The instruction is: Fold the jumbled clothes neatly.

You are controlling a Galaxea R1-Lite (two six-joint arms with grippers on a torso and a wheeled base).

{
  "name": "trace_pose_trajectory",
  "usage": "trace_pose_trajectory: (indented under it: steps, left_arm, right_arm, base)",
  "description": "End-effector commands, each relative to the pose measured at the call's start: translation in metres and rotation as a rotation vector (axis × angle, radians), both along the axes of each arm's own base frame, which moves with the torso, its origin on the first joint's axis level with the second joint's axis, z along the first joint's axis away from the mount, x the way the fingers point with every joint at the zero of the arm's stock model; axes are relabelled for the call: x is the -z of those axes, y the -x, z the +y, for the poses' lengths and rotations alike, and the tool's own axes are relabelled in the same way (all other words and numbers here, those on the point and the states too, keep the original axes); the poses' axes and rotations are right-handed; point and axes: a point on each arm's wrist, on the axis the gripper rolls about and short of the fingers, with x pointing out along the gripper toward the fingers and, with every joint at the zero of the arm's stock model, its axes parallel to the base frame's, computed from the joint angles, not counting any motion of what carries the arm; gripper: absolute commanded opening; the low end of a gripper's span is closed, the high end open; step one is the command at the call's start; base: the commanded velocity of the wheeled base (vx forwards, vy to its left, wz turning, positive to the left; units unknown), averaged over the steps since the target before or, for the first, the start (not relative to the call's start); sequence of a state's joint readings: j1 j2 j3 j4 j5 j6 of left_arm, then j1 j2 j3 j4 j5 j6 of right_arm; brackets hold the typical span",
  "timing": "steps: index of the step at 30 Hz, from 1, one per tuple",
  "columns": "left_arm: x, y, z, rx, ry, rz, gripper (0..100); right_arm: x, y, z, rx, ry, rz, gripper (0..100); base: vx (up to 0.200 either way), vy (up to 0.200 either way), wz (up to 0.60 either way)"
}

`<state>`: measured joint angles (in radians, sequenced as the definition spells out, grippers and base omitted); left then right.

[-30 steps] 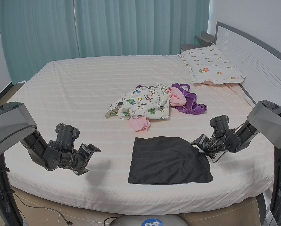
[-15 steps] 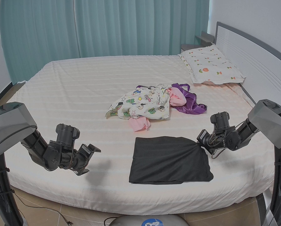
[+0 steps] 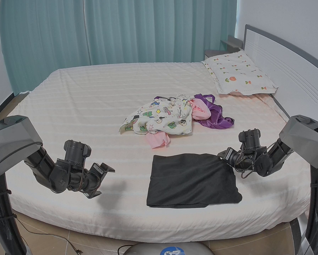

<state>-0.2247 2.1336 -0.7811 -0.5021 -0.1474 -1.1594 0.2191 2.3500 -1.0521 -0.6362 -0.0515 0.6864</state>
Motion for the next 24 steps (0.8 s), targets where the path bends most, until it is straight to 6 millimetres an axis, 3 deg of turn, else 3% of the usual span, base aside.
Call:
trace_pose_trajectory:
  steps: [1, 6, 8, 16, 24]
  left_arm:
    - [0.001, 0.000, 0.000, 0.000, 0.000, 0.001, 100]
    - [0.001, 0.000, 0.000, 0.000, 0.000, 0.001, 100]
    - [0.001, 0.000, 0.000, 0.000, 0.000, 0.001, 100]
    - [0.001, 0.000, 0.000, 0.000, 0.000, 0.001, 100]
    - [0.001, 0.000, 0.000, 0.000, 0.000, 0.001, 100]
  right_arm:
    - [-0.007, 0.012, -0.015, 0.017, 0.030, 0.010, 100]
    - [-0.016, 0.042, -0.028, -0.036, 0.030, 0.059, 100]
    - [-0.014, 0.062, -0.034, -0.078, 0.025, 0.099, 100]
    - [0.005, 0.103, -0.042, -0.222, -0.007, 0.128, 100]
    - [0.010, 0.114, -0.042, -0.272, -0.040, 0.152, 100]
  base:
    - [0.000, 0.000, 0.00]
    - [0.000, 0.000, 0.00]
    - [0.000, 0.000, 0.00]
    - [0.000, 0.000, 0.00]
    - [0.000, 0.000, 0.00]
